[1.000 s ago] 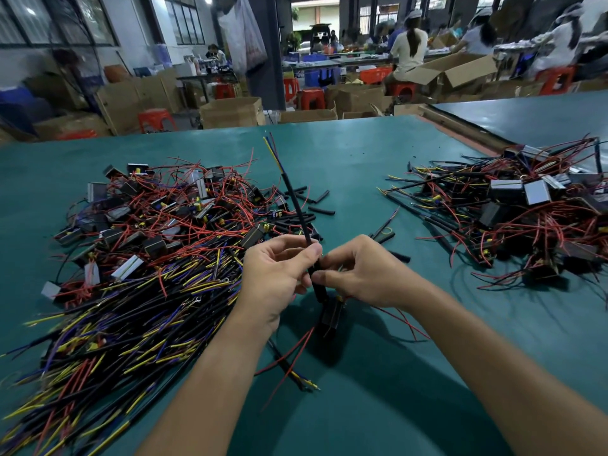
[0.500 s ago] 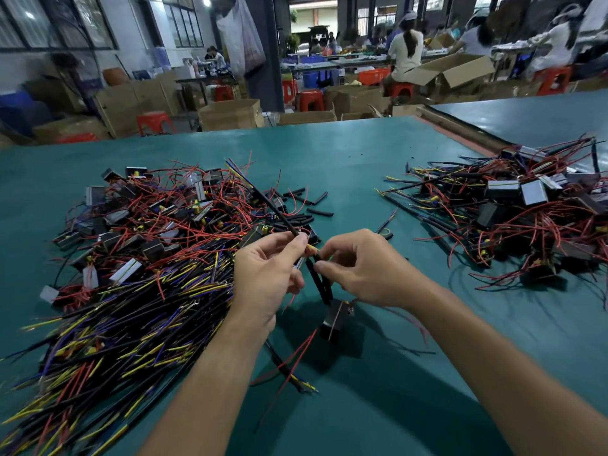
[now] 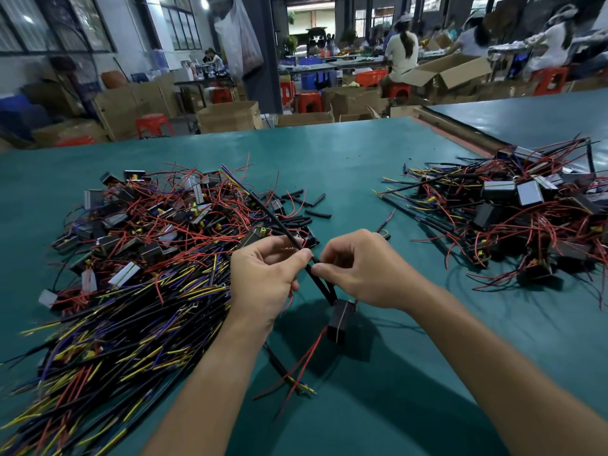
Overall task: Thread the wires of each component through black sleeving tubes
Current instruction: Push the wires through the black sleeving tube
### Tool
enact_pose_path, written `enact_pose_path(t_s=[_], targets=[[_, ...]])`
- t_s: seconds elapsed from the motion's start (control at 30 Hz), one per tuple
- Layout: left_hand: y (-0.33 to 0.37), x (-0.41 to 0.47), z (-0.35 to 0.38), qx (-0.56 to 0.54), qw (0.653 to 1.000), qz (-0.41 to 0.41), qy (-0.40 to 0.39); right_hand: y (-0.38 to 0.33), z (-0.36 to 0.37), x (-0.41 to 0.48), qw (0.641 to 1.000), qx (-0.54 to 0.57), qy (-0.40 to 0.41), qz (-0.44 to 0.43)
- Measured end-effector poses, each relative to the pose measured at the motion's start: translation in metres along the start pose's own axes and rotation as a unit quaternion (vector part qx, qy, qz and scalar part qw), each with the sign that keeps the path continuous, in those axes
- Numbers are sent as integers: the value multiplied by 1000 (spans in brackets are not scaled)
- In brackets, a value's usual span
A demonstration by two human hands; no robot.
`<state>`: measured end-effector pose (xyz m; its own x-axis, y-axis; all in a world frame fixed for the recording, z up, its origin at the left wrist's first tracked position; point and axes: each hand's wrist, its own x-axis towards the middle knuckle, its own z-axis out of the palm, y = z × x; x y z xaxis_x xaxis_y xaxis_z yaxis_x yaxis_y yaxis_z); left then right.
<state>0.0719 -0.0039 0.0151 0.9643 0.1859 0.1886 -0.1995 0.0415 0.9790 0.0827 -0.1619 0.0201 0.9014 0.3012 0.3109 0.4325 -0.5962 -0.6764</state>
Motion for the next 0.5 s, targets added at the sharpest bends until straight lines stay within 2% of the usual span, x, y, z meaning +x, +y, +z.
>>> enact_pose_path(t_s=[0.27, 0.5], targets=[[-4, 0, 0, 37, 999, 20, -5, -1, -2, -2, 999, -44, 9, -5], [-6, -1, 2, 63, 995, 73, 7, -4, -3, -3, 999, -46, 9, 1]])
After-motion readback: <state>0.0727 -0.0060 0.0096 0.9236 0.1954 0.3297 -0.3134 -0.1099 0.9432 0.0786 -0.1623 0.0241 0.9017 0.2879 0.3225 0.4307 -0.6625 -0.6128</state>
